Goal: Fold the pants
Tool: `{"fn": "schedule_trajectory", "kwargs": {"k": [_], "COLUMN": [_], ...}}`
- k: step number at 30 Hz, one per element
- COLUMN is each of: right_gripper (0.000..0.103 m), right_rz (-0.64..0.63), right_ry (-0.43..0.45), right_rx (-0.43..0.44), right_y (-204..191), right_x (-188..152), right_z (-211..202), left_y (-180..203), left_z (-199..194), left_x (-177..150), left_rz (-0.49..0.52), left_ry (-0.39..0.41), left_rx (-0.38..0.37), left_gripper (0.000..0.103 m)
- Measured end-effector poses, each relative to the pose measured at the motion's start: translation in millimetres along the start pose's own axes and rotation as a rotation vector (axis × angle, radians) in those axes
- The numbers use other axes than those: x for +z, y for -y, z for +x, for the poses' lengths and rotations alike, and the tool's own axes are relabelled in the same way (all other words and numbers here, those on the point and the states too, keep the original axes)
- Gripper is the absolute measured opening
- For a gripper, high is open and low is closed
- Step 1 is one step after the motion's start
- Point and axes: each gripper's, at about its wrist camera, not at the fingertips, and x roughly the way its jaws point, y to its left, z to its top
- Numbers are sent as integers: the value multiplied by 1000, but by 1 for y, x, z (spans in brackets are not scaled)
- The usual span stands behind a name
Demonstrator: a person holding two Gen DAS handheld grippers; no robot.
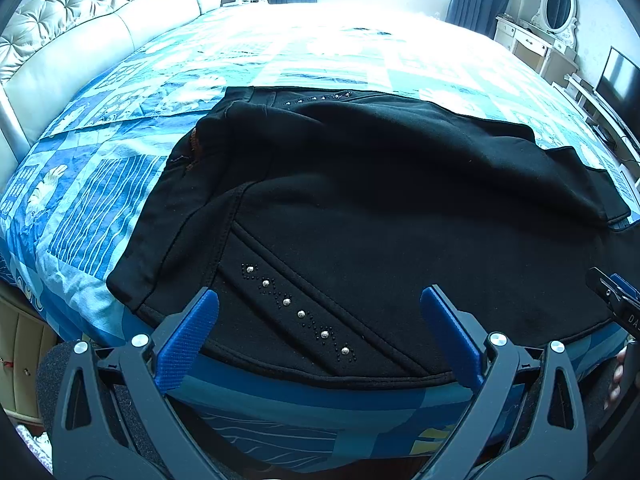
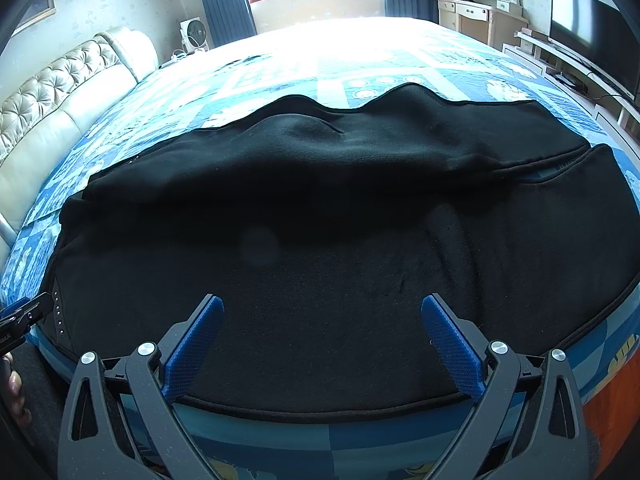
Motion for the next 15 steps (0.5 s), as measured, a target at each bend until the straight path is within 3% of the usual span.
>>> {"fn": "schedule_trajectory", "kwargs": {"k": [9, 15], "right_gripper": [99, 99], "right_rz": [0, 100], "right_ry": [-1, 6], "right_rx": [13, 163], "right_y": [0, 33], "right_x": [1, 19], "right_z": [-1, -22], "left_y": [0, 0], "left_z": [0, -1], "left_x": [0, 0], "left_rz": [1, 2], "left_ry": [2, 2], "left_rx": [-1, -4], "left_gripper": [101, 101]}}
